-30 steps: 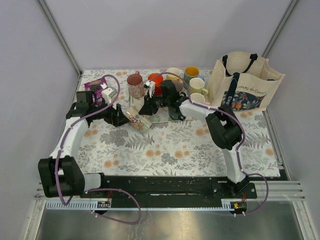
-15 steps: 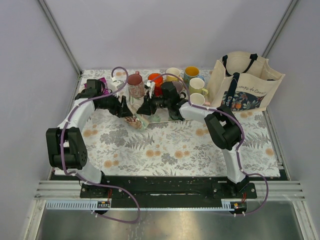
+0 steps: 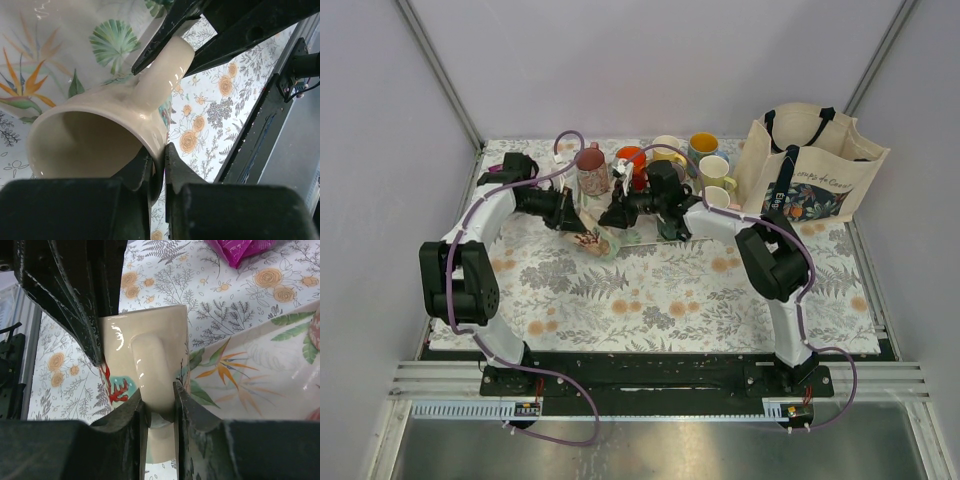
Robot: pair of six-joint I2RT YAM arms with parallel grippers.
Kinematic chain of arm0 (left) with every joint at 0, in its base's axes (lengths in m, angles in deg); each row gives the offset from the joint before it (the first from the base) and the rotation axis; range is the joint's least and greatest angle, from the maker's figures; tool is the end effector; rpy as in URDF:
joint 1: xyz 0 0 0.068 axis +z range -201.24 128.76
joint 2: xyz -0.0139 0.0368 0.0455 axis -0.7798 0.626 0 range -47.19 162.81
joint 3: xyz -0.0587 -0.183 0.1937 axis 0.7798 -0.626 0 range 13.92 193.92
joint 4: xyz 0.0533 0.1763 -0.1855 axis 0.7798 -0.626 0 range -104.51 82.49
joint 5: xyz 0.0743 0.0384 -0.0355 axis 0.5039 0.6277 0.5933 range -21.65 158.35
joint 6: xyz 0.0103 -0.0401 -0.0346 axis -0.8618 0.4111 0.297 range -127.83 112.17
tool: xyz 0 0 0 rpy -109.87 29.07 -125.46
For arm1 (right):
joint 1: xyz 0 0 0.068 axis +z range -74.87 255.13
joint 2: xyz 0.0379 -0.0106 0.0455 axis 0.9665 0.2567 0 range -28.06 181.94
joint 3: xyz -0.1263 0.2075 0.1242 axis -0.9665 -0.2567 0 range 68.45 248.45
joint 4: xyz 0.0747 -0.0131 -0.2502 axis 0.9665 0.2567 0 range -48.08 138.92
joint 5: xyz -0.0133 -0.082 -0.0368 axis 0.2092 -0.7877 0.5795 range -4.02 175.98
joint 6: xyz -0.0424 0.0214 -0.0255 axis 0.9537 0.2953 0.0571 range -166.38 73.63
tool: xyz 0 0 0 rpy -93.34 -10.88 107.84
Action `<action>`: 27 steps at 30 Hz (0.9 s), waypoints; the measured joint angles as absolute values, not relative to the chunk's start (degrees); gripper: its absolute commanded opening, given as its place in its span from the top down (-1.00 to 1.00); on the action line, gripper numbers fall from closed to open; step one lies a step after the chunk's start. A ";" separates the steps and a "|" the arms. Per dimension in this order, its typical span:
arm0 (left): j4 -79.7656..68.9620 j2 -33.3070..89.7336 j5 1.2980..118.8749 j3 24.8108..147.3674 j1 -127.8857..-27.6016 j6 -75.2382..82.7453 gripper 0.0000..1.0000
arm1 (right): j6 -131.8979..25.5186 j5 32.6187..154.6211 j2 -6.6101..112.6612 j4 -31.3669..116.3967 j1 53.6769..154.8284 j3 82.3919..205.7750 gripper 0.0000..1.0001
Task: Turn the mug right side up
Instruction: Place the cup on the tray.
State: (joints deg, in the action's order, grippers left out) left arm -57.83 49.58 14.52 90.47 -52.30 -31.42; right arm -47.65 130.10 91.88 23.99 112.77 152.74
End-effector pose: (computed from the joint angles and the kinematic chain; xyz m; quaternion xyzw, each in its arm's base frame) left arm 0.3327 -0.0349 0.2578 0.2623 0.8423 -0.4081 0.2349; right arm 0.3654 0.3131 0.2180 -0.4440 0.6419 0.4681 0.4144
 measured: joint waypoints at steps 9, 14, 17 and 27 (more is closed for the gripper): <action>-59.67 48.60 18.35 93.49 -58.84 -32.91 1.00 | -44.42 126.12 80.89 32.62 113.12 147.39 -0.98; -60.02 47.09 23.57 97.45 -62.75 -35.49 1.00 | -42.39 121.40 66.92 37.95 112.53 141.33 -0.99; -60.30 46.96 27.18 100.27 -64.78 -37.96 1.00 | -41.42 117.99 58.25 41.84 111.57 136.24 -0.99; -63.60 50.69 40.60 109.31 -70.97 -44.73 1.00 | -38.50 102.40 43.65 63.04 110.52 128.87 -0.99</action>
